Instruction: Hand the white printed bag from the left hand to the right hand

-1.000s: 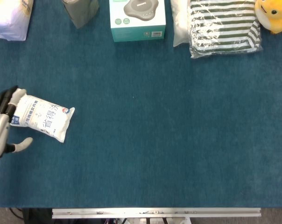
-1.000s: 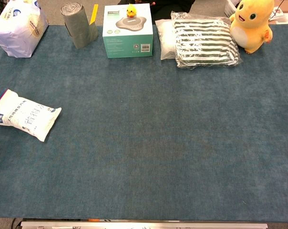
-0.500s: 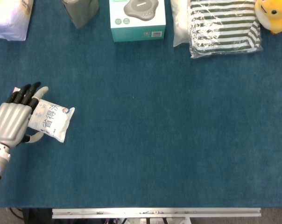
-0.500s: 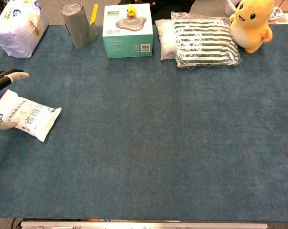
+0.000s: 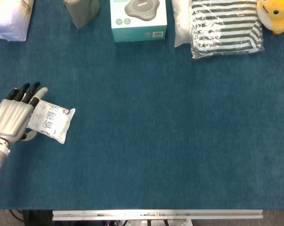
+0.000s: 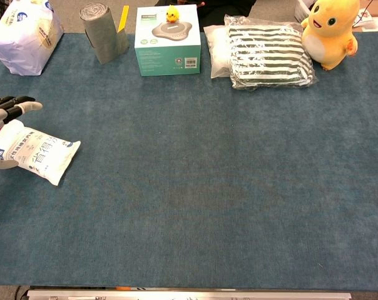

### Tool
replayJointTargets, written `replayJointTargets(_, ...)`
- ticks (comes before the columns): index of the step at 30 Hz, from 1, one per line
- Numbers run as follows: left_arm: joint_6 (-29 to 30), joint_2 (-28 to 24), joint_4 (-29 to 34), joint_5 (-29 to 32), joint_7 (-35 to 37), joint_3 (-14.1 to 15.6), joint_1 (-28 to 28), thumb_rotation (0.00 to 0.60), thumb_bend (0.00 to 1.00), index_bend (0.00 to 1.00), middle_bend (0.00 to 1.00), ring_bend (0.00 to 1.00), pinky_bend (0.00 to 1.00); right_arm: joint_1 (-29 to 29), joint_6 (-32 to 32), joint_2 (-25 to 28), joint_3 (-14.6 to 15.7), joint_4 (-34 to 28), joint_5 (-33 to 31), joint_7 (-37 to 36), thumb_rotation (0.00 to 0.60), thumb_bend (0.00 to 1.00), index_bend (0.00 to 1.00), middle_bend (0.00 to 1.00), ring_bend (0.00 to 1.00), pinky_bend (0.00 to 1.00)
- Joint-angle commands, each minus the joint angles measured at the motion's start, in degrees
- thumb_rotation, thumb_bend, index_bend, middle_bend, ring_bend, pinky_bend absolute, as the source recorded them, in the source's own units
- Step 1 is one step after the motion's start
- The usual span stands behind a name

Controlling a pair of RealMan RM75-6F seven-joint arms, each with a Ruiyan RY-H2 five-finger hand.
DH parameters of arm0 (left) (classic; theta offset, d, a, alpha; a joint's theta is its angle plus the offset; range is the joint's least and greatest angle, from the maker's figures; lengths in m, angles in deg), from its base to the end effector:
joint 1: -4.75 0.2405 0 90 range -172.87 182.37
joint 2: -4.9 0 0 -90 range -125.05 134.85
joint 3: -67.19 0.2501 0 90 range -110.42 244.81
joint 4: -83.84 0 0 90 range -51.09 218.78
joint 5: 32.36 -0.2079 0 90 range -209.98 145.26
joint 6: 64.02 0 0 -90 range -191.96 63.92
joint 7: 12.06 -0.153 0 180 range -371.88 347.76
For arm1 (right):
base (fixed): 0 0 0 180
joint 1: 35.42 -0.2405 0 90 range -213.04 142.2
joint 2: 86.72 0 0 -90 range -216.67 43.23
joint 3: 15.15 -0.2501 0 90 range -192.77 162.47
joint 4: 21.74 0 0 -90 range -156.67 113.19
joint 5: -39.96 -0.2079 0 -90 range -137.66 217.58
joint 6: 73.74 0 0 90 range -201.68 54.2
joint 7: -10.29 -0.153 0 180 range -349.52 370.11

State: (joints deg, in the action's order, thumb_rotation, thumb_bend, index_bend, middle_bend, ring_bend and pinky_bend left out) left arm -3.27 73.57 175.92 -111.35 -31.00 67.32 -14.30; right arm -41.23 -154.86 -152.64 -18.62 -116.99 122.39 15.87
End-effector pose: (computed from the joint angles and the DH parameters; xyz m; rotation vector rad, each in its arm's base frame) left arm -0.2886 0.2376 0.0727 -1.8301 -0.8863 -0.5452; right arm -0.2998 -0.1950 0.1385 1.3925 -0.9556 0.8446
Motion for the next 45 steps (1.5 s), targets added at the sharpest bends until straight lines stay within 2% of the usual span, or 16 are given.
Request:
replayJointTargets(1, 0.0, -0.5, 0.1, 0.6, -0.1, 0.2, 0.0, 0.600, 0.16, 0.00, 0.00, 0.00, 0.15, 0.0, 0.1, -0.2, 0.1, 0.2, 0.0, 0.0, 0.600, 0.10, 0.18, 0.35, 0.33, 0.33)
replayJointTargets(9, 0.2, -1.2, 0.3, 1.4, -1.0, 0.8, -0.1, 0.600, 0.16, 0.00, 0.00, 0.00, 0.16, 0.0, 0.2, -0.7, 0.1, 0.4, 0.0, 0.0, 0.600, 0.10, 0.18, 0.35, 0.33, 0.33)
replayJointTargets(21, -0.7, 0.9, -2.5, 3.7, -3.6, 1.0, -0.8, 0.600, 0.16, 0.00, 0.00, 0.00, 0.16, 0.3, 0.6, -1.2, 0.4, 1.1, -0.5, -0.4, 0.600, 0.10, 0.18, 0.35, 0.33, 0.33)
replayJointTargets(39, -3.9, 1.9, -4.8, 8.2, -7.1, 1.3, -2.7, 0.600, 0.16, 0.00, 0.00, 0.00, 0.16, 0.6, 0.9, -1.8, 0.7, 1.9, -0.7, -1.1, 0.600, 0.10, 0.18, 0.35, 0.33, 0.33)
replayJointTargets(45, -4.2, 2.0, -4.8, 8.9, -7.7, 1.4, -3.1, 0.600, 0.16, 0.03, 0.00, 0.00, 0.18, 0.6, 0.9, -2.0, 0.7, 2.0, -0.7, -1.1, 0.600, 0.10, 0.18, 0.35, 0.33, 0.33)
